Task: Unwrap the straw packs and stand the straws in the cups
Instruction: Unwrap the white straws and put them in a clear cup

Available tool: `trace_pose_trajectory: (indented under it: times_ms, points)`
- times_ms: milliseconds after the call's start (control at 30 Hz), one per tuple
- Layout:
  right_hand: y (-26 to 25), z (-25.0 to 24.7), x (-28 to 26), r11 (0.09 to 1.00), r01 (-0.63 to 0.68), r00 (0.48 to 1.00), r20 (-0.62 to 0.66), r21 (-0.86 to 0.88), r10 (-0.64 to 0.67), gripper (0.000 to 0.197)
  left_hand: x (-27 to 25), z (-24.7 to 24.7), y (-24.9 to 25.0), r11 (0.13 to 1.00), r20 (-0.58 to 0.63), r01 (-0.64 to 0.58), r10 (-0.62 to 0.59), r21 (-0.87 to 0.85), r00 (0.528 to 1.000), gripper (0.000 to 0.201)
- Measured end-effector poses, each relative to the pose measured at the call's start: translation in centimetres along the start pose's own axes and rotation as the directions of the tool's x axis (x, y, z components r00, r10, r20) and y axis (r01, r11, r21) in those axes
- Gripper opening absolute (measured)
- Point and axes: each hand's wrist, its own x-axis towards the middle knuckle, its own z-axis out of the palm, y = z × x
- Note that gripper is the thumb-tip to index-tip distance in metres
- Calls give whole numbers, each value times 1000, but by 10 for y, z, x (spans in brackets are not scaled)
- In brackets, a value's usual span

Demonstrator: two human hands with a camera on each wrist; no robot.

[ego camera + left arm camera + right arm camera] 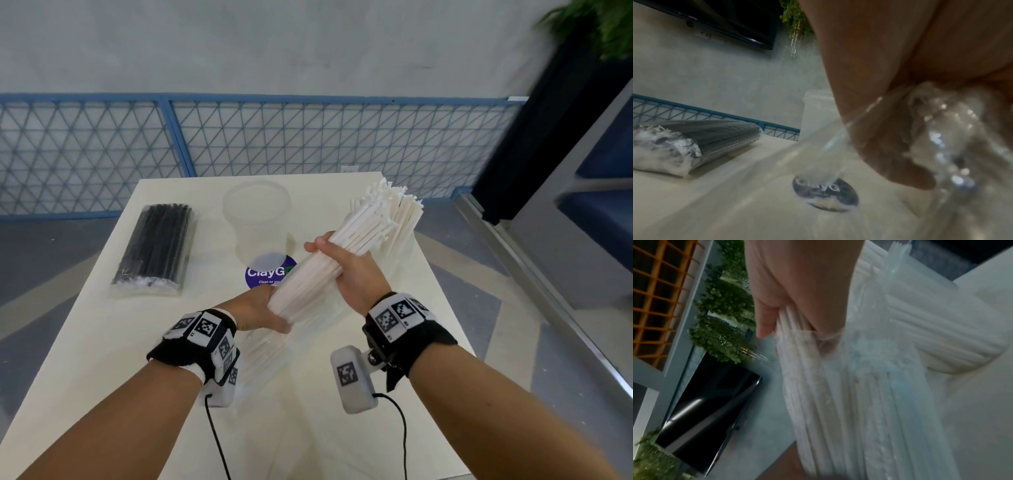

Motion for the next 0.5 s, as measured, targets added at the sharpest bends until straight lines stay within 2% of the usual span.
trace_pose_trajectory:
  times_ms: [133,233,333,400,500]
  points:
    - [-23,-12,11,994,17,988,-157,108,1,9,5,2,-6,999,46,-43,42,18,998,23]
    - [-40,-19,18,979,70,970,-242,192,-22,13,9,4,-8,998,45,-61,61,3,997,27]
    - [-35,-16,17,988,59,981,-190,144,-31,18,14,8,-6,997,80,-83,83,-7,993,26]
    - [-21,-13,10,1000,-3,991,-133,-6,2,25,17,10,-6,996,91,-93,93,-5,991,29]
    - [-13,-10,2,992,-37,998,-61,-121,29,15,20,12,-8,994,123,-111,112,-11,986,16]
